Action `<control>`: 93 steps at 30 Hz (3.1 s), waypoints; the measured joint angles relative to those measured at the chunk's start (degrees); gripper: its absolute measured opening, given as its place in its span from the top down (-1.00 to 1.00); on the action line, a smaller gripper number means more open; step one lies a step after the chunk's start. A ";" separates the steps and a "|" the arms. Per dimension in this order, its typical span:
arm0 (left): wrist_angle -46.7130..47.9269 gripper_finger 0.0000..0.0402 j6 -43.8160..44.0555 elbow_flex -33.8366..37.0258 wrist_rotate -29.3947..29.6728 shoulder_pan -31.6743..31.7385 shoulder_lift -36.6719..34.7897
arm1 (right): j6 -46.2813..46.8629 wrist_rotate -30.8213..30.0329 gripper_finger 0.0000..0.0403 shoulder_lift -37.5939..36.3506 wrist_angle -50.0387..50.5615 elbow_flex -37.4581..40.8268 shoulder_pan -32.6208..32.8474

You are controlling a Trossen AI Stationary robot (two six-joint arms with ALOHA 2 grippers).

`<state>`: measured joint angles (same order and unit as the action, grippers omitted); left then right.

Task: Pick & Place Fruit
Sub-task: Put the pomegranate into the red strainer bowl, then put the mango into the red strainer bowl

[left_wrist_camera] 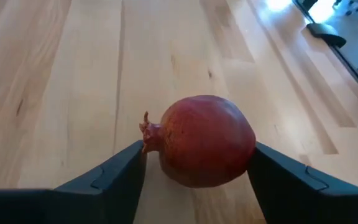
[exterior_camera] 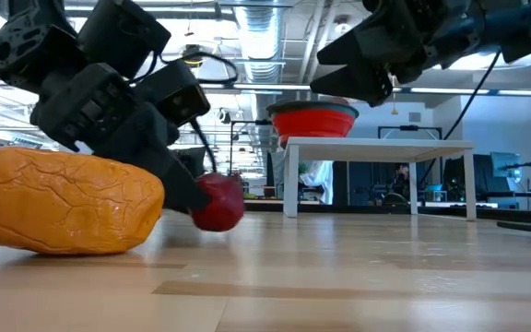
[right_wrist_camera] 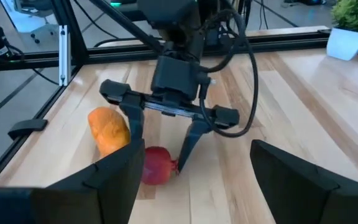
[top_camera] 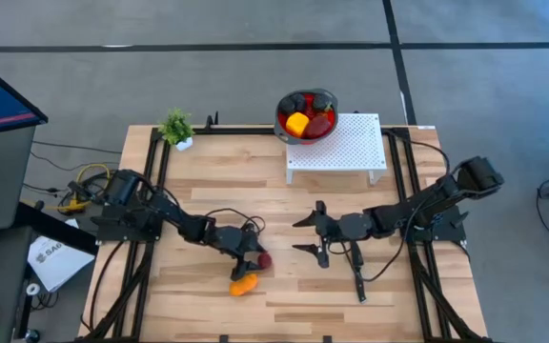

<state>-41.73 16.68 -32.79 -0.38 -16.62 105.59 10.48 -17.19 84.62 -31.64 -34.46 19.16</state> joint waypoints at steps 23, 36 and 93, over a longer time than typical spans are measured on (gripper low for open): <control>20.93 0.00 -38.82 -20.62 20.53 10.93 -24.25 | 11.52 -11.63 -0.42 0.11 15.09 0.02 2.31; 27.22 -0.02 -60.10 -48.65 34.13 29.17 -4.24 | 11.61 -11.69 -0.42 0.11 11.78 0.02 -1.08; 48.80 -0.48 -47.32 -52.89 23.02 23.51 -14.20 | 10.27 -16.52 -0.42 0.13 10.89 0.02 -1.33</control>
<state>7.07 -30.65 -85.68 22.63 6.89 91.40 20.75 -33.71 84.75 -20.74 -34.44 17.82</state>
